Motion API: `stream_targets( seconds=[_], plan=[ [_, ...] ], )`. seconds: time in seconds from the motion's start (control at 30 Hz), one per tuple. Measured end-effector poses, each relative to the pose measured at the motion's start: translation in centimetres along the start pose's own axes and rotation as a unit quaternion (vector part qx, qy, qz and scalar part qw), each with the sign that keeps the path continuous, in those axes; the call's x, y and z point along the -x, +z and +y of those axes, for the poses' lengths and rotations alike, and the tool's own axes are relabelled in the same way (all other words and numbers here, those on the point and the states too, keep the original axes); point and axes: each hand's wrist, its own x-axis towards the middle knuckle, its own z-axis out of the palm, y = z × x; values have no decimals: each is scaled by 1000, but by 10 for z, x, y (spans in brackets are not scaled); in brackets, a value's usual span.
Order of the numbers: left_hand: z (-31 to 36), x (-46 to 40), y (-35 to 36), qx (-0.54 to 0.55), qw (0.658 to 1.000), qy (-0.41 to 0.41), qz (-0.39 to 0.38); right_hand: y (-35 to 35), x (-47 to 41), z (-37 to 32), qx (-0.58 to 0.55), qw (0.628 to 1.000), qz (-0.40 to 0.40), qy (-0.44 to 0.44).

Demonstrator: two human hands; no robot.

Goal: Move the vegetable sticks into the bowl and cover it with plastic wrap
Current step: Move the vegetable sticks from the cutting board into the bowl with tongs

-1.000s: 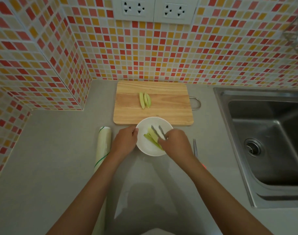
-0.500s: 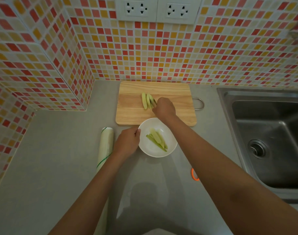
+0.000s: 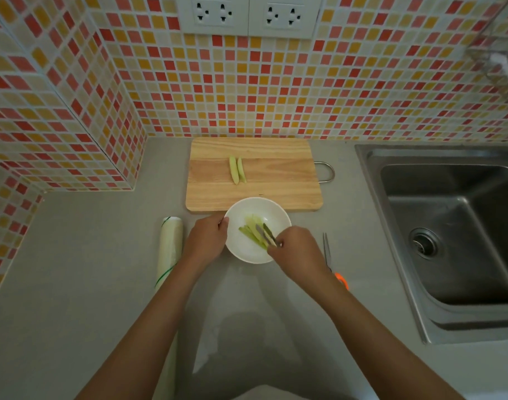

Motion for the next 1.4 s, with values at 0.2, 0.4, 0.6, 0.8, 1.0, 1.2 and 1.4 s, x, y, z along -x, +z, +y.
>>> stream_targets(
  seconds=[0.2, 0.4, 0.6, 0.8, 1.0, 1.2, 1.4],
  plan=[
    [-1, 0, 0, -4, 1000, 6, 2, -15, -34, -21, -27, 995, 92, -12],
    [0, 0, 0, -2, 1000, 1, -2, -15, -105, -55, 46, 998, 44, -28],
    [-3, 2, 0, 18, 1000, -8, -6, -3, -134, -63, 64, 998, 23, -11],
    [-3, 3, 0, 30, 1000, -5, -5, -12, -122, -54, 24, 999, 39, -21],
    [-5, 2, 1, 48, 999, -10, 3, -20, -39, -18, -54, 995, 71, -44],
    [-6, 2, 2, 73, 997, -7, 8, 5, 11, 9, 44, 999, -10, -18],
    [-6, 2, 2, 80, 997, -6, 4, -24, -23, -14, -6, 998, 57, 3]
  ],
)
